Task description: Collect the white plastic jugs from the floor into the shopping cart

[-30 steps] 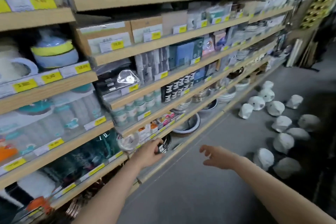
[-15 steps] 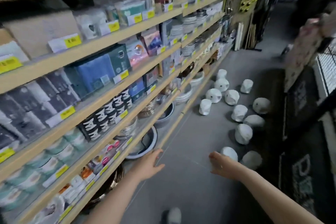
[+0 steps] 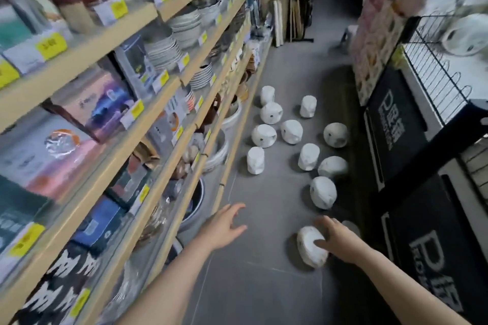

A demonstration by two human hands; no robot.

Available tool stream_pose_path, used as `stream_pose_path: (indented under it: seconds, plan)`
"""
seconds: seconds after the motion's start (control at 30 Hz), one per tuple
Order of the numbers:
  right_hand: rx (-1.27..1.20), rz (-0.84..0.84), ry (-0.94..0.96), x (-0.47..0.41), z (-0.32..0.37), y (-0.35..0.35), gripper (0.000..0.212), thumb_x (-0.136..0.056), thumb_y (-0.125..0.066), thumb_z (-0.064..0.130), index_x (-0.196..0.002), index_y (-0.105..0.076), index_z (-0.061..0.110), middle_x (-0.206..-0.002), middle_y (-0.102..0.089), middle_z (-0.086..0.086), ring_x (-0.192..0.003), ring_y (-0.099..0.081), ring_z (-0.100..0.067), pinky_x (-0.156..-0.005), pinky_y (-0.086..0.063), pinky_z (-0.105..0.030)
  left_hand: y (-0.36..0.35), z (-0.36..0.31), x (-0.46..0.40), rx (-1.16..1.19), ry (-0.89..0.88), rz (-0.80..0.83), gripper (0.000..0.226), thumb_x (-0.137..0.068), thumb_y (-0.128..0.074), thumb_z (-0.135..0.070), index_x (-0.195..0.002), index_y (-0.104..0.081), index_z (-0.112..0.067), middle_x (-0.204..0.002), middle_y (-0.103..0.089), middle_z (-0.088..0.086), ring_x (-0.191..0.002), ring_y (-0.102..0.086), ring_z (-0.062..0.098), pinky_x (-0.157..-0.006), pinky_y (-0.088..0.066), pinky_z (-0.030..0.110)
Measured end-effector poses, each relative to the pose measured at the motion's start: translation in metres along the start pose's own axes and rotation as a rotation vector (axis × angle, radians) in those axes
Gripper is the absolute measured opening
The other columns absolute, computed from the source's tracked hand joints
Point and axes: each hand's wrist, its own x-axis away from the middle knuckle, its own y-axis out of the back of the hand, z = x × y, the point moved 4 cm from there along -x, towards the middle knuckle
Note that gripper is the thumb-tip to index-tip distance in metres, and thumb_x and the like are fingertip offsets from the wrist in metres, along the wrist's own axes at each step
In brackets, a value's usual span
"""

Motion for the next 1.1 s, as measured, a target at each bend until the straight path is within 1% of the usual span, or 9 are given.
stream_pose_path:
  seconds: [0.1,0.33,0.47,0.57,0.7,0.8,0.9,1.0,1.1]
  plan:
    - [-0.071,-0.04,-0.048,-0.036,-0.011,0.023,0.058,-0.087,-0.062,0.038,-0.137,-0.034,0.026,-0.134,-0.042,0.001,-0.113,-0.051,-0.015,-0.088,-0.039,-0.021,0.009,-0.008,-0.064,-0.047,-0.053,0.041,0.054,-0.09,-0.058,-0.04,-0.139,-0.038,-0.032,-0.126,-0.049,-0.004,-0.105,-0.055,0.016,-0.093,-0.046,0.033]
    - [-0.161,-0.074,-0.165,-0.129,-0.062,0.044,0.067,-0.087,-0.06,0.046,-0.143,-0.027,0.028,-0.14,-0.038,0.001,-0.121,-0.048,-0.014,-0.097,-0.04,-0.025,-0.003,-0.014,-0.206,-0.122,-0.171,0.145,0.056,-0.091,-0.056,-0.042,-0.141,-0.031,-0.037,-0.128,-0.044,-0.008,-0.11,-0.053,0.015,-0.093,-0.046,0.035]
    - [-0.217,-0.12,-0.257,-0.173,-0.1,0.022,0.073,-0.087,-0.058,0.049,-0.146,-0.022,0.027,-0.149,-0.03,0.0,-0.132,-0.038,-0.017,-0.104,-0.037,-0.028,-0.045,-0.008,-0.278,-0.165,-0.254,0.276,0.057,-0.084,-0.047,-0.058,-0.134,-0.02,-0.054,-0.135,-0.036,-0.013,-0.115,-0.052,0.018,-0.095,-0.046,0.04]
    - [-0.256,-0.139,-0.33,-0.214,-0.132,-0.02,0.074,-0.087,-0.057,0.051,-0.147,-0.019,0.029,-0.15,-0.027,0.001,-0.134,-0.034,-0.017,-0.104,-0.035,-0.027,-0.104,0.009,-0.337,-0.207,-0.334,0.367,0.062,-0.074,-0.033,-0.07,-0.132,-0.013,-0.059,-0.139,-0.033,-0.008,-0.121,-0.049,0.022,-0.1,-0.043,0.04]
    - [-0.307,-0.184,-0.417,-0.275,-0.185,-0.093,0.079,-0.084,-0.061,0.05,-0.147,-0.019,0.029,-0.148,-0.027,0.0,-0.133,-0.034,-0.02,-0.101,-0.038,-0.028,-0.203,0.027,-0.398,-0.352,-0.518,0.415,0.063,-0.091,-0.045,-0.052,-0.147,-0.023,-0.035,-0.138,-0.037,-0.004,-0.127,-0.041,0.017,-0.101,-0.037,0.03]
    - [-0.308,-0.167,-0.461,-0.313,-0.223,-0.164,0.085,-0.08,-0.062,0.055,-0.147,-0.015,0.032,-0.15,-0.023,-0.002,-0.134,-0.031,-0.023,-0.104,-0.037,-0.033,-0.291,0.048,-0.427,-0.391,-0.665,0.51,0.07,-0.086,-0.037,-0.056,-0.148,-0.026,-0.027,-0.142,-0.038,0.004,-0.131,-0.04,0.022,-0.105,-0.036,0.033]
    - [-0.296,-0.175,-0.503,-0.345,-0.259,-0.234,0.094,-0.077,-0.062,0.06,-0.148,-0.008,0.034,-0.155,-0.011,-0.003,-0.139,-0.022,-0.026,-0.108,-0.032,-0.037,-0.379,0.074,-0.454,-0.483,-0.779,0.598,0.073,-0.092,-0.051,-0.045,-0.151,-0.01,-0.03,-0.157,-0.014,0.004,-0.143,-0.019,0.02,-0.114,-0.025,0.036]
    - [-0.302,-0.156,-0.511,-0.37,-0.286,-0.294,0.1,-0.074,-0.065,0.06,-0.148,-0.003,0.036,-0.157,0.001,-0.006,-0.142,-0.014,-0.029,-0.111,-0.026,-0.039,-0.45,0.092,-0.47,-0.606,-0.869,0.642,0.086,-0.091,-0.058,-0.041,-0.15,0.004,-0.035,-0.159,0.012,0.002,-0.147,-0.001,0.022,-0.116,-0.013,0.038]
    - [-0.325,-0.22,-0.486,-0.39,-0.301,-0.337,0.102,-0.072,-0.069,0.057,-0.147,-0.004,0.037,-0.156,0.003,-0.009,-0.142,-0.01,-0.03,-0.11,-0.03,-0.04,-0.506,0.102,-0.481,-0.641,-0.971,0.66,0.096,-0.085,-0.065,-0.042,-0.147,0.008,-0.041,-0.157,0.021,0.006,-0.146,0.005,0.026,-0.117,-0.008,0.04]
